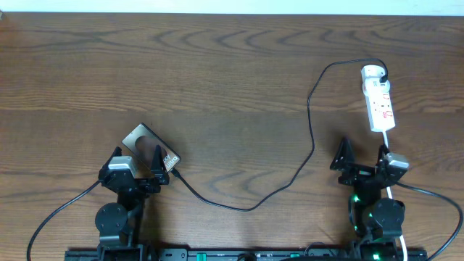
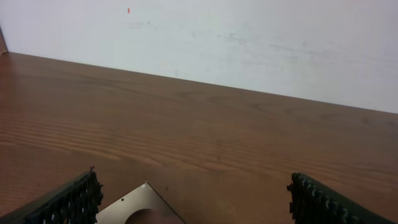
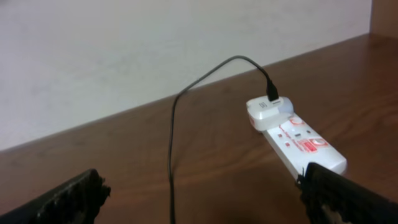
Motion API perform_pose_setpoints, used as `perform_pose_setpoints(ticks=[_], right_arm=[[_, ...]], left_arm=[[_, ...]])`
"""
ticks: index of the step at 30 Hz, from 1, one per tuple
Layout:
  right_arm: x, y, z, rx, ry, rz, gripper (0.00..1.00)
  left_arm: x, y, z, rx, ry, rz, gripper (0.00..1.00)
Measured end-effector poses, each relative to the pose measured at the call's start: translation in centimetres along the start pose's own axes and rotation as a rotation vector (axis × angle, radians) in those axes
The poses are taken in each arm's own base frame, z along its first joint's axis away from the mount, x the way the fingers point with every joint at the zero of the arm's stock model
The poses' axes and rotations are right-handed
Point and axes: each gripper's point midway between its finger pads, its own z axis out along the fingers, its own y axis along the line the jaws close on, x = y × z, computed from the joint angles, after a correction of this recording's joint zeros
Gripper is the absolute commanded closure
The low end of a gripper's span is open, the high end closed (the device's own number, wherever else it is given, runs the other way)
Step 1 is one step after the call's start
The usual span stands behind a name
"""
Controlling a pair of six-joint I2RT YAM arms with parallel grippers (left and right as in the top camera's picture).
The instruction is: Plug charger to phone and switch on socket
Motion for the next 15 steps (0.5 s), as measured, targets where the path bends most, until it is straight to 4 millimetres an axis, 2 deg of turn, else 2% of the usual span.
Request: perform_pose_setpoints(ticks=[3,7,15], right_arm=[[1.08,-0.42,-0.63,0.012,0.039,-0.015,0.01],[0.17,-0.08,-1.00,-0.007,-0.003,-0.057,0.01],[0.13,0.09,-1.03,-0.016,-0.005,-0.175,0.01]], left_arm=[[0.00,0.00,0.00,0.000,0.000,0.001,0.06],[-0.03,0.00,-0.01,0.000,-0.001,0.002,0.06],[-0.03,0.00,-0.01,0.000,-0.001,0.002,0.06]])
